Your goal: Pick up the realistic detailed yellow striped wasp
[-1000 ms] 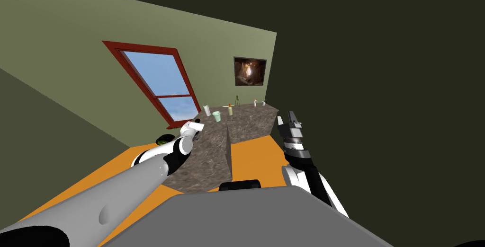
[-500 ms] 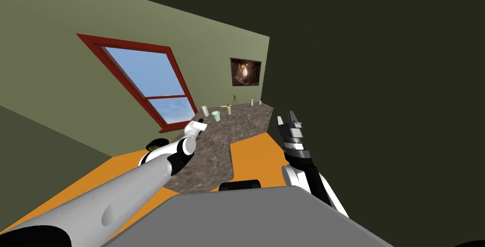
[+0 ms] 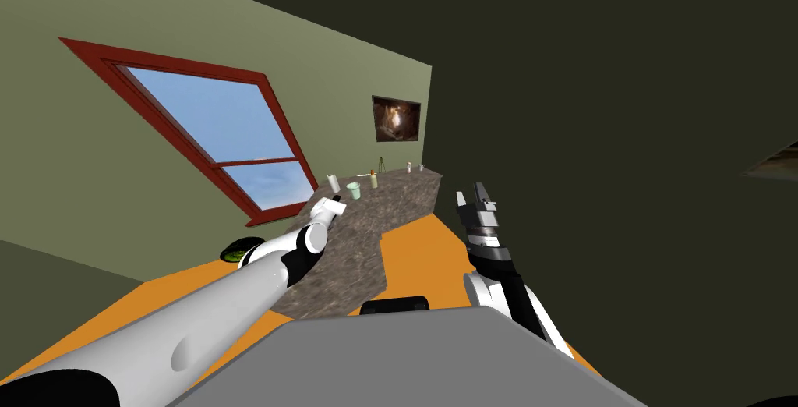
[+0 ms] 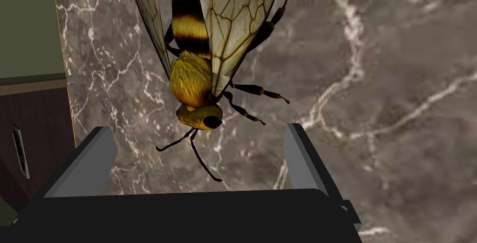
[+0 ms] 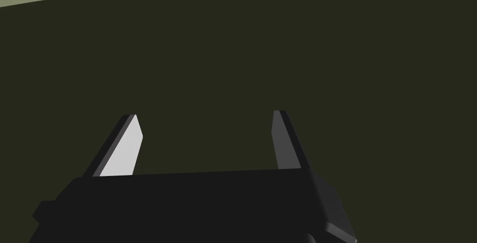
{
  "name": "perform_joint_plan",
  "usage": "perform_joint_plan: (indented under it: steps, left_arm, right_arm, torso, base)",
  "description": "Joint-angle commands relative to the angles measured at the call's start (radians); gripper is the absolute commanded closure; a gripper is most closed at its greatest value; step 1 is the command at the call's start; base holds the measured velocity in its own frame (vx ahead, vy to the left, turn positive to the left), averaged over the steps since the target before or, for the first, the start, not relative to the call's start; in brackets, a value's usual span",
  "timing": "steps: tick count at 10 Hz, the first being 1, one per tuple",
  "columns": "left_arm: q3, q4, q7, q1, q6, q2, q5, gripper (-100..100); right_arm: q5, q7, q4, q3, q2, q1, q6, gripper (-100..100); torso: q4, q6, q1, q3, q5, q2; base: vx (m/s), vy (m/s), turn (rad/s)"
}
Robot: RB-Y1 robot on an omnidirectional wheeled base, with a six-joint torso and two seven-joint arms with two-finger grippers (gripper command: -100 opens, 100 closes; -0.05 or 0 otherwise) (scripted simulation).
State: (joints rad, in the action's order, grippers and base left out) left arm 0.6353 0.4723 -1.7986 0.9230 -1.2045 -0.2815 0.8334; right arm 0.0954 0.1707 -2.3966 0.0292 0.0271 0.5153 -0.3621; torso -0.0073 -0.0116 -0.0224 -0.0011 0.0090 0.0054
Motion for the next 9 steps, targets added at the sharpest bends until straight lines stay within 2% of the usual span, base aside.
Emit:
perform_joint_plan:
  steps: [1, 2, 3, 7, 8, 9]
  left_arm:
    - [0.000, 0.005, -0.042, 0.001, -0.016, 0.012, 0.015, -100]
    - [0.001, 0.018, -0.020, -0.004, -0.015, 0.012, 0.009, -100]
    - [0.001, 0.021, -0.023, -0.005, -0.019, 0.014, 0.010, 100]
    - [0.001, 0.022, -0.026, -0.004, -0.018, 0.012, 0.010, 100]
    - [0.001, 0.022, -0.026, -0.004, -0.018, 0.012, 0.010, 0]
    - [0.000, 0.007, 0.010, -0.007, 0.009, -0.006, -0.015, 100]
  right_arm:
    - [0.000, 0.000, 0.000, 0.000, 0.000, 0.000, 0.000, 0]
    - [0.000, 0.000, 0.000, 0.000, 0.000, 0.000, 0.000, 0]
    - [0.000, 0.000, 0.000, 0.000, 0.000, 0.000, 0.000, 0]
    - [0.000, 0.000, 0.000, 0.000, 0.000, 0.000, 0.000, 0]
    - [0.000, 0.000, 0.000, 0.000, 0.000, 0.000, 0.000, 0]
    - [0.000, 0.000, 0.000, 0.000, 0.000, 0.000, 0.000, 0]
  torso:
    - [0.000, 0.000, 0.000, 0.000, 0.000, 0.000]
    - [0.000, -0.001, 0.001, -0.001, 0.000, -0.002]
    - [-0.001, -0.001, 0.004, -0.003, -0.001, -0.005]
    - [-0.003, 0.000, 0.006, -0.005, -0.001, -0.009]
    - [-0.003, 0.000, 0.006, -0.005, -0.001, -0.009]
    - [-0.003, 0.000, 0.007, -0.006, -0.001, -0.009]
  base:
    - [-0.067, 0.100, -0.136]
    - [-0.021, 0.040, -0.017]
    - [-0.006, 0.008, 0.002]
    - [0.000, 0.001, 0.003]
    - [0.000, 0.000, 0.000]
    - [0.092, -0.101, 0.220]
